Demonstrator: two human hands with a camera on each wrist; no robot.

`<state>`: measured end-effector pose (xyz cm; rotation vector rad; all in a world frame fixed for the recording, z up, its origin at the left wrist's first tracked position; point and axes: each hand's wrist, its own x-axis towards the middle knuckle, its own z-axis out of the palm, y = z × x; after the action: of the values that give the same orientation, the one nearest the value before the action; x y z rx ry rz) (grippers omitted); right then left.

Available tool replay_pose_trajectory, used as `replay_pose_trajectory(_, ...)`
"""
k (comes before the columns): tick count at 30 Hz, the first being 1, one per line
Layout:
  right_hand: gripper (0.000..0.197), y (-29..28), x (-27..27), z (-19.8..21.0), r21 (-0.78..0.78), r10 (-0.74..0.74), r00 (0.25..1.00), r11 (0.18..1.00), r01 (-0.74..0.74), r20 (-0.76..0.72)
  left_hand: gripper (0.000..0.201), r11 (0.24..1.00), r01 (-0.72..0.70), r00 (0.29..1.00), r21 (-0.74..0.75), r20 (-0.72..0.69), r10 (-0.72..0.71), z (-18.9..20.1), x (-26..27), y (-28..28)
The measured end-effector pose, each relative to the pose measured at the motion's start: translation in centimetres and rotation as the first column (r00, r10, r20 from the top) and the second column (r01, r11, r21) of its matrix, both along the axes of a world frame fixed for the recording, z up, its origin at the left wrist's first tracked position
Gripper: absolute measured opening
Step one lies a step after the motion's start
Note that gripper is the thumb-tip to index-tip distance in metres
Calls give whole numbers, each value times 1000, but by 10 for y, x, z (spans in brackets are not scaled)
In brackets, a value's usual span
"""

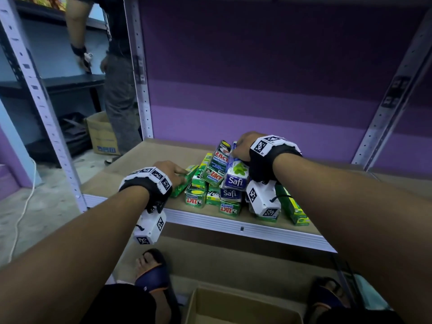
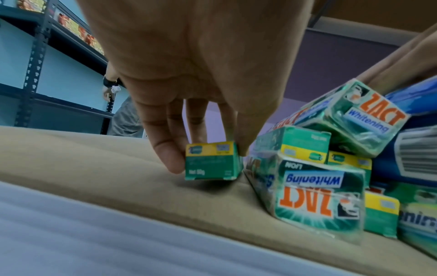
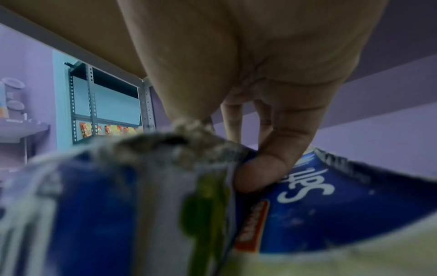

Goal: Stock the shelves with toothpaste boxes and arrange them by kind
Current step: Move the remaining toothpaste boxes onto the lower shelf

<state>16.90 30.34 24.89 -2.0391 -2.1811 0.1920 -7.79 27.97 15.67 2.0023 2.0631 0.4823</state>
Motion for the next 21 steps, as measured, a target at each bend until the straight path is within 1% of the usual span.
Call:
replay_pose_trajectory(2,35,3,-2,-1,-10,12,999,1000,-12,47,35,1000,-5,1000,-1,5,5,-3,1,1)
replay_pose_trajectory(4,35,6,-4,-2,-29,13,996,1000,-11,88,37,1000,-9,1000,-8,1,9,-5,2,0)
replay_pose_trajectory(7,36,5,-6,-3,-31,-7,996,999,10,86,37,1000,-3,999,-17,-32,3,-6,5,-2)
replay_pose_trajectory(9,35,3,-6,-5,-19,1,994,1000,1,111,31,1000,-22,1000,-6,-17,22,-4,8,-2)
replay_pose_trajectory(12,34,-2,-5,-6,-9,28,986,1000,-26,163,15,991,-107,987,81,125,96,1,14,-1)
replay_pose_trajectory(15,35,-6,-3,-4,-1,40,985,999,-41,169,14,979,-139,968,147,230,103,11,25,-2)
replay_pose_trajectory(18,39,-10,-1,1,15,11,997,1000,-12,78,20,981,-134,944,142,321,82,26,37,-5)
replay_pose_trajectory(21,36,-17,5,10,35,11,1000,999,-12,25,24,994,-82,925,73,378,48,38,50,-6)
